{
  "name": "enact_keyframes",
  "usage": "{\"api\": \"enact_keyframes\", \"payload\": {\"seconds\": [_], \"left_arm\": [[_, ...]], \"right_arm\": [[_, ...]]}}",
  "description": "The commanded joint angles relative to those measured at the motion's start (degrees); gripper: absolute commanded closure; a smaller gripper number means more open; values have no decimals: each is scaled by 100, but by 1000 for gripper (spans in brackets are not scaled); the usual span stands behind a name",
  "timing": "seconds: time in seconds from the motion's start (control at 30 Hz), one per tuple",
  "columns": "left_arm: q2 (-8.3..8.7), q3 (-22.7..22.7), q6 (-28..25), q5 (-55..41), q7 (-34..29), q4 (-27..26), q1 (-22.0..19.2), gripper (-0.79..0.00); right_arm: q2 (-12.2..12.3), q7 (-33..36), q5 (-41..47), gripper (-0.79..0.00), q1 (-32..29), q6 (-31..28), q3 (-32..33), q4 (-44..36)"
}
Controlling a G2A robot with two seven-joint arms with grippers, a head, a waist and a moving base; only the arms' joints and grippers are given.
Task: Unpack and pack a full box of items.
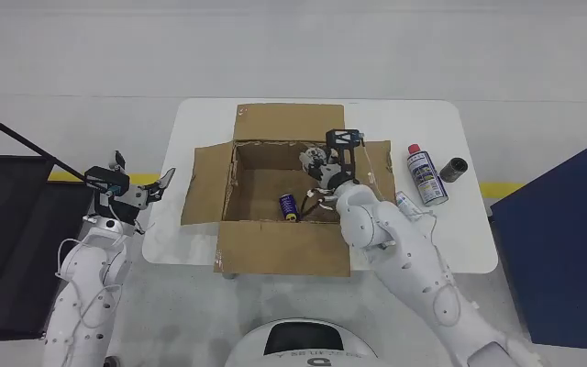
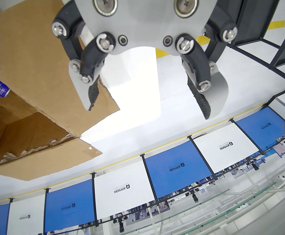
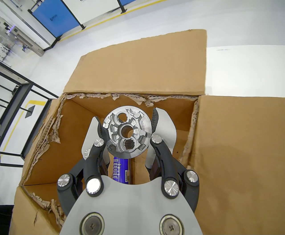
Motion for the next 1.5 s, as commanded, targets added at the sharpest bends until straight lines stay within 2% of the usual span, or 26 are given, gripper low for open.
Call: {"api": "enact_keyframes", "payload": {"seconds": [0.0,0.17,0.37,0.43,0.53,0.57,0.7,0.8,0.93,1.17,1.33,1.4,1.43,1.47], "left_arm": [[0,0,0,0,0,0,0,-785],[0,0,0,0,0,0,0,-785],[0,0,0,0,0,0,0,-785],[0,0,0,0,0,0,0,-785],[0,0,0,0,0,0,0,-785],[0,0,0,0,0,0,0,-785],[0,0,0,0,0,0,0,-785],[0,0,0,0,0,0,0,-785],[0,0,0,0,0,0,0,-785],[0,0,0,0,0,0,0,-785],[0,0,0,0,0,0,0,-785],[0,0,0,0,0,0,0,-785],[0,0,0,0,0,0,0,-785],[0,0,0,0,0,0,0,-785]], "right_arm": [[-64,143,-297,0,185,241,-264,224],[-205,493,-620,0,509,549,-611,545],[-308,927,-958,-18,693,636,-837,765],[-335,1057,-1077,-46,714,617,-913,837],[-381,1146,-1231,-160,737,672,-983,944],[-397,1153,-1262,-169,750,711,-984,989],[-475,1077,-1330,-129,816,963,-951,1171],[-531,1072,-1327,-148,857,1027,-942,1295],[-599,1036,-1411,-277,883,1097,-963,1448],[-697,871,-1607,-323,838,1306,-946,1552],[-729,772,-1744,-385,700,1396,-866,1473],[-733,762,-1808,-449,626,1395,-831,1403],[-733,752,-1854,-551,591,1398,-810,1372],[-733,748,-1893,-588,553,1399,-789,1335]]}}
